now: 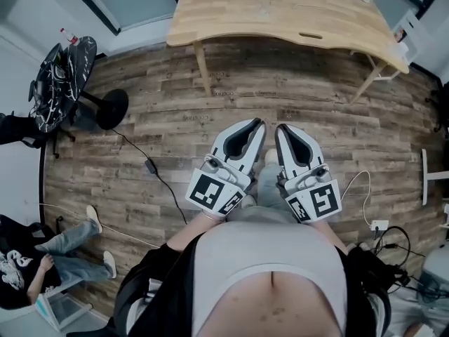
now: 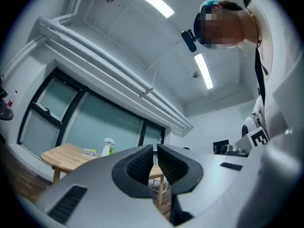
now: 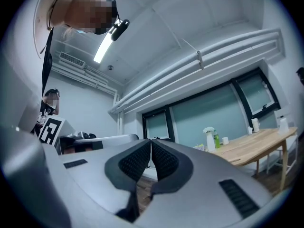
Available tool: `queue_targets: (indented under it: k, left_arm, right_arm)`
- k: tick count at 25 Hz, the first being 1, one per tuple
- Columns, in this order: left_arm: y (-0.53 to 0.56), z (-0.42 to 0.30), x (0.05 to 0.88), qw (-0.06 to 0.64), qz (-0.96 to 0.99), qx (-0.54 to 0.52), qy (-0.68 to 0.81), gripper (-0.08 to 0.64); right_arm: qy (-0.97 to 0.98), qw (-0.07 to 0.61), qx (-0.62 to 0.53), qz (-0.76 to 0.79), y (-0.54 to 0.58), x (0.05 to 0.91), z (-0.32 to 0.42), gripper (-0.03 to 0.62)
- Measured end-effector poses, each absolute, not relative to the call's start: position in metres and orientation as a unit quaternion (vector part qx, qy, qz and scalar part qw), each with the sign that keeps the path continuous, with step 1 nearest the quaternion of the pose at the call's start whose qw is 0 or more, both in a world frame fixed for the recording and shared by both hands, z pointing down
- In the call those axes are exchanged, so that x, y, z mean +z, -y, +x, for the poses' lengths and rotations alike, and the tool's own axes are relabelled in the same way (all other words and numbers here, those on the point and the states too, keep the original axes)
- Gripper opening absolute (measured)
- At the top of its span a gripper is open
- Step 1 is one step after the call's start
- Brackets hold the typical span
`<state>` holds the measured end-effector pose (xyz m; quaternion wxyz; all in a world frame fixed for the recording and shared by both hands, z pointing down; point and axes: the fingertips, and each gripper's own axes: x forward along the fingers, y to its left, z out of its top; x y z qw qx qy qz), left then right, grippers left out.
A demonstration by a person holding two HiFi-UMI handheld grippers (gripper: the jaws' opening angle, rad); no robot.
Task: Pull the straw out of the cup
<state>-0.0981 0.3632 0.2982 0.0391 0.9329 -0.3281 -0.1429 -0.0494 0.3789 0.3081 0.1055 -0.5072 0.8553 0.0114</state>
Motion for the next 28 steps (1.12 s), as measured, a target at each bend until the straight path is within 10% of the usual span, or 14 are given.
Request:
queue_targets:
  k: [28]
  left_arm:
    - [-0.138,-0.013,0.283,0.017,0.917,-0.151,0.369,0.032]
  right_arm:
    - [-0.874,0.102,0.021,-0.476,-0.154,0.292,0.041,0.031]
